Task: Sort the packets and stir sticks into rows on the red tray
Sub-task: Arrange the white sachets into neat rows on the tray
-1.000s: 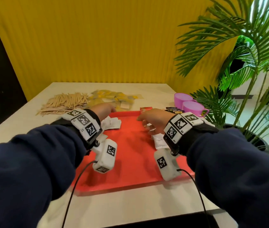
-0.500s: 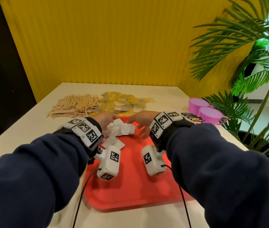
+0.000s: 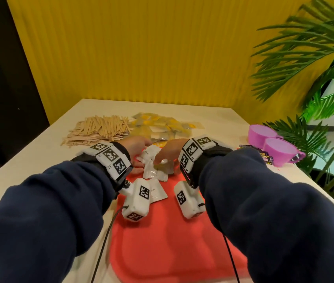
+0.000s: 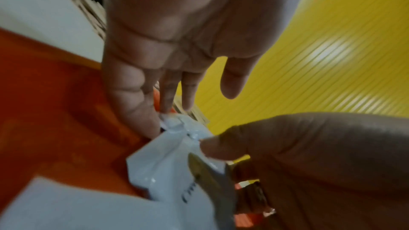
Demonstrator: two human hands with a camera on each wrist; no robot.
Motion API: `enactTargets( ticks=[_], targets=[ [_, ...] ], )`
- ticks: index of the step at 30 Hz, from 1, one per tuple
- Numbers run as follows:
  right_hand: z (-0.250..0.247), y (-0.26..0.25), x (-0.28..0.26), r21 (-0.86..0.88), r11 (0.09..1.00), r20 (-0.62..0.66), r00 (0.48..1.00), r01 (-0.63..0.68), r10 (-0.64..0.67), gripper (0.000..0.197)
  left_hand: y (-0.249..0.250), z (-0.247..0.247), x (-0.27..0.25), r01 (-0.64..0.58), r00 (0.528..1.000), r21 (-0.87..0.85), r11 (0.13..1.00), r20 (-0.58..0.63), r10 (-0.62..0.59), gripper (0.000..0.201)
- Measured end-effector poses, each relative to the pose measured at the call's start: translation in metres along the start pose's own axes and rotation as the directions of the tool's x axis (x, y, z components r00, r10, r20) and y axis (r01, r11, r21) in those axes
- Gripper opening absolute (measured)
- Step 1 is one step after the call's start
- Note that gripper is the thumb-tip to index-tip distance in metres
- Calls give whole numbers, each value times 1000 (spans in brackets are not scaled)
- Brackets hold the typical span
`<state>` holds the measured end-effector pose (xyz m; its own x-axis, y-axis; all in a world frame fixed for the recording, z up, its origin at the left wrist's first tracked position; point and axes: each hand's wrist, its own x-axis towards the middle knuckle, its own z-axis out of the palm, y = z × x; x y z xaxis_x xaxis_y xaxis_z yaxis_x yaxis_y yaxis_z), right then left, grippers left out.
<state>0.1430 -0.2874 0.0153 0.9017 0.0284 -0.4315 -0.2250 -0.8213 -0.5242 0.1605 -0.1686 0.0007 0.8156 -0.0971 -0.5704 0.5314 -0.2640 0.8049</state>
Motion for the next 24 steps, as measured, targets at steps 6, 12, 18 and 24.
enactTargets(
  ticks=[6,12,18,24],
  targets=[
    [2,-9,6,-499,863,75,996,81,-50,26,-1,-2,3,23,997,128,992,68,-32,14],
    [1,-6,3,-388,905,48,984,175,-169,25,-4,-7,1,3,995,95,995,97,-12,20],
    [-5,9,-7,-32,968,2,969,249,-249,25,-11,-8,-11,-131,978,77,988,175,116,18],
    [-8,25,-29,-45,957,84,956,285,-281,25,-19,-8,-33,-235,950,289,928,272,155,21]
  ],
)
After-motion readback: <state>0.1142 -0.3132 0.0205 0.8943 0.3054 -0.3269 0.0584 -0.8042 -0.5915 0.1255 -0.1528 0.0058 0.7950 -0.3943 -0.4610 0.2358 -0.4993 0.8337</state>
